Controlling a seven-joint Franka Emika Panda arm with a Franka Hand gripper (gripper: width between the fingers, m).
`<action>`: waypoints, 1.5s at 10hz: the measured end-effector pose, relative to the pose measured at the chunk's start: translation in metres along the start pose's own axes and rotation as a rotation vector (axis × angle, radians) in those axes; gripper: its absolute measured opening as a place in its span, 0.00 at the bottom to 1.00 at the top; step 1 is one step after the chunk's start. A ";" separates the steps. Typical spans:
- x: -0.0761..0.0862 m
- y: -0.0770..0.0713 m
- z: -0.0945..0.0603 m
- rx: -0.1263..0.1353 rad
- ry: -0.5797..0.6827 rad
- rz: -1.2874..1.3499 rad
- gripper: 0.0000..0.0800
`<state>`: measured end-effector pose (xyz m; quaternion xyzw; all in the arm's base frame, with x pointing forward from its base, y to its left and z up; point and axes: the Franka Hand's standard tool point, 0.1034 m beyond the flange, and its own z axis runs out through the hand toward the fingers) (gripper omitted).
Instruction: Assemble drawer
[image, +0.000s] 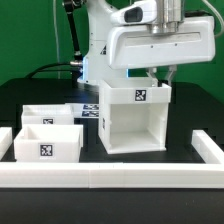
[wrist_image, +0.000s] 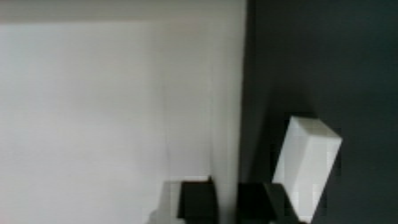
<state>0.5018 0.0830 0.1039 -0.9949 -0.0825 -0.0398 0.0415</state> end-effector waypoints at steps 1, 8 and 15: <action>0.012 0.000 0.001 0.003 0.011 0.005 0.05; 0.075 0.005 0.004 0.018 0.076 0.040 0.05; 0.087 0.005 0.003 0.062 0.112 0.452 0.05</action>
Offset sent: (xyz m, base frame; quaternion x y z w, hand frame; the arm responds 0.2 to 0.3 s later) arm 0.0427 0.0018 -0.0092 0.0044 0.0046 0.0334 0.9994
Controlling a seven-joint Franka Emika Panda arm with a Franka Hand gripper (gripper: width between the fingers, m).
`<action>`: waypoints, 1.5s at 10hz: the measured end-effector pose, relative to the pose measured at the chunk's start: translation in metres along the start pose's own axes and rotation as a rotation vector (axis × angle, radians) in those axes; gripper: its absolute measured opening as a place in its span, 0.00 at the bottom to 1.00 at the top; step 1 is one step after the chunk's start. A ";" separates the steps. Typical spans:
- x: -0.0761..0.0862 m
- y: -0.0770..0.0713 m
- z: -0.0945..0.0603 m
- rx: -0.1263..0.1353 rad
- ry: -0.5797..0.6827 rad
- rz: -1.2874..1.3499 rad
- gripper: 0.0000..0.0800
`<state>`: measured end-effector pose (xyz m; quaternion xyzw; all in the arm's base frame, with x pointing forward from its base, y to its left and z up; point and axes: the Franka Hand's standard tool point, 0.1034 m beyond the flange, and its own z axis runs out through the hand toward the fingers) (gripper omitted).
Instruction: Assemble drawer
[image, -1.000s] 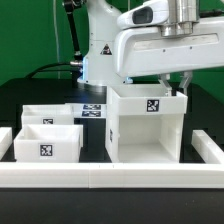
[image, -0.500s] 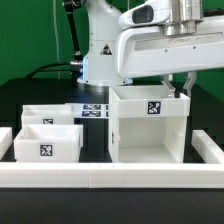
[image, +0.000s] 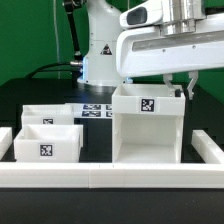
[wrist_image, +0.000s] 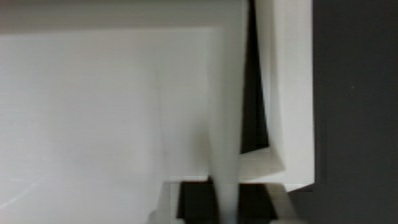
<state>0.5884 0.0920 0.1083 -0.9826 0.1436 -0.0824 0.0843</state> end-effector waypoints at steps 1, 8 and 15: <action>0.005 -0.001 0.001 0.014 0.012 0.098 0.05; 0.014 -0.011 -0.002 0.047 0.031 0.519 0.06; 0.027 -0.005 -0.002 0.097 0.000 1.067 0.07</action>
Offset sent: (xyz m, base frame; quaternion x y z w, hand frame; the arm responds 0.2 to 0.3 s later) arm 0.0112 -0.0231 -0.0022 -0.0512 0.0137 0.0751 0.9958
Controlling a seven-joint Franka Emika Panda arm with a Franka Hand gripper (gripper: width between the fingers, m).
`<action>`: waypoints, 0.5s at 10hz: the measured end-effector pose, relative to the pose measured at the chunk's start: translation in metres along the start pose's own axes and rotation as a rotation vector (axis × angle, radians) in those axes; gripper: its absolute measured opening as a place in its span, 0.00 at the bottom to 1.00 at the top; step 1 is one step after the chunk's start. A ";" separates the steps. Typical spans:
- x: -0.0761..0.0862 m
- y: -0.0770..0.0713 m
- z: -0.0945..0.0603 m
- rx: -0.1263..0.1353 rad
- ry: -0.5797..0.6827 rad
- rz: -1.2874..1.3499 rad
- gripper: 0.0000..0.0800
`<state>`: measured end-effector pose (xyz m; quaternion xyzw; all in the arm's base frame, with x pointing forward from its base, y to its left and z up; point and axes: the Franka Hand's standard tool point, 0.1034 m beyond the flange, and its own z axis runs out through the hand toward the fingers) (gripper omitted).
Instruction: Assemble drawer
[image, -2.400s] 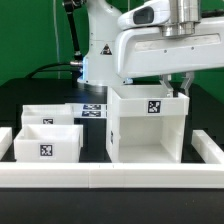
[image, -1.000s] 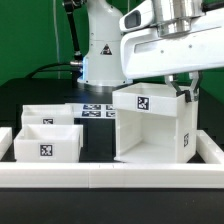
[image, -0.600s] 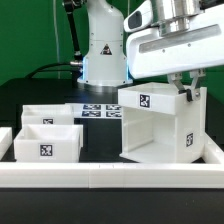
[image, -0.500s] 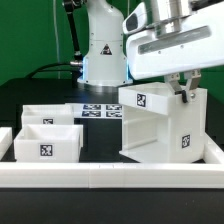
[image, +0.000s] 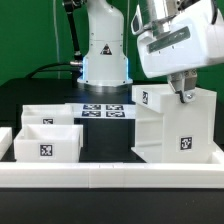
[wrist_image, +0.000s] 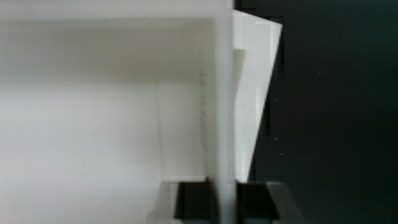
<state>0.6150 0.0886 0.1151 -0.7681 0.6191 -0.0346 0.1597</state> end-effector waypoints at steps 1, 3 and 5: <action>0.000 0.000 0.000 0.002 -0.004 0.039 0.07; 0.002 -0.001 0.002 0.005 -0.012 0.123 0.06; 0.004 -0.012 0.007 0.012 -0.018 0.122 0.07</action>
Offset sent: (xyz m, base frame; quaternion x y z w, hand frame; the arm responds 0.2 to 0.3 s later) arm 0.0254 -0.0088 -0.0043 0.0035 0.0006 0.0554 0.9985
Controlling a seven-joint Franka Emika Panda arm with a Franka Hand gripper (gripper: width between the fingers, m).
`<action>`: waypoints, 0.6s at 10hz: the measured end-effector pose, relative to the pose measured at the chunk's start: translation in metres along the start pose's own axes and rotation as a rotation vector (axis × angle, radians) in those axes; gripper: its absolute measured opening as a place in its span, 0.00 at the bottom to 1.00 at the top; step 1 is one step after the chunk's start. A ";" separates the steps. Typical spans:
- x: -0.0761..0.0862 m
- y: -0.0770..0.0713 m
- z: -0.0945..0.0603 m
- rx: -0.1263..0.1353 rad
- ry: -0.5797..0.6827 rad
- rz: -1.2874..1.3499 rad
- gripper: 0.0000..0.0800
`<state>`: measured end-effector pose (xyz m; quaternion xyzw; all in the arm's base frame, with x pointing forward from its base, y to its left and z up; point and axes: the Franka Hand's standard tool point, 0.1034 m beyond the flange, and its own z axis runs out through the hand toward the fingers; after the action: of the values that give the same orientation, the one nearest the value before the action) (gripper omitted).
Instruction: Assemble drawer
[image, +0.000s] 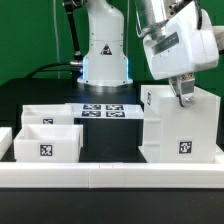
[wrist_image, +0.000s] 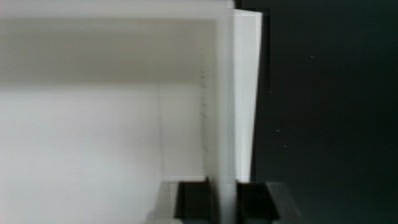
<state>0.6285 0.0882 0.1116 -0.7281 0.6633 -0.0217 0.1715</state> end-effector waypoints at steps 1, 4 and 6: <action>0.000 -0.006 0.001 0.000 -0.005 0.001 0.07; 0.001 -0.014 0.004 -0.009 -0.014 0.006 0.07; 0.000 -0.013 0.004 -0.014 -0.017 -0.001 0.19</action>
Offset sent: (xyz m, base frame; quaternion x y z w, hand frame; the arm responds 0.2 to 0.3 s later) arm 0.0264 0.0015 -0.0024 -0.0006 0.0024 0.0146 0.9999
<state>0.6424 0.0896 0.1114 -0.7297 0.6617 -0.0109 0.1718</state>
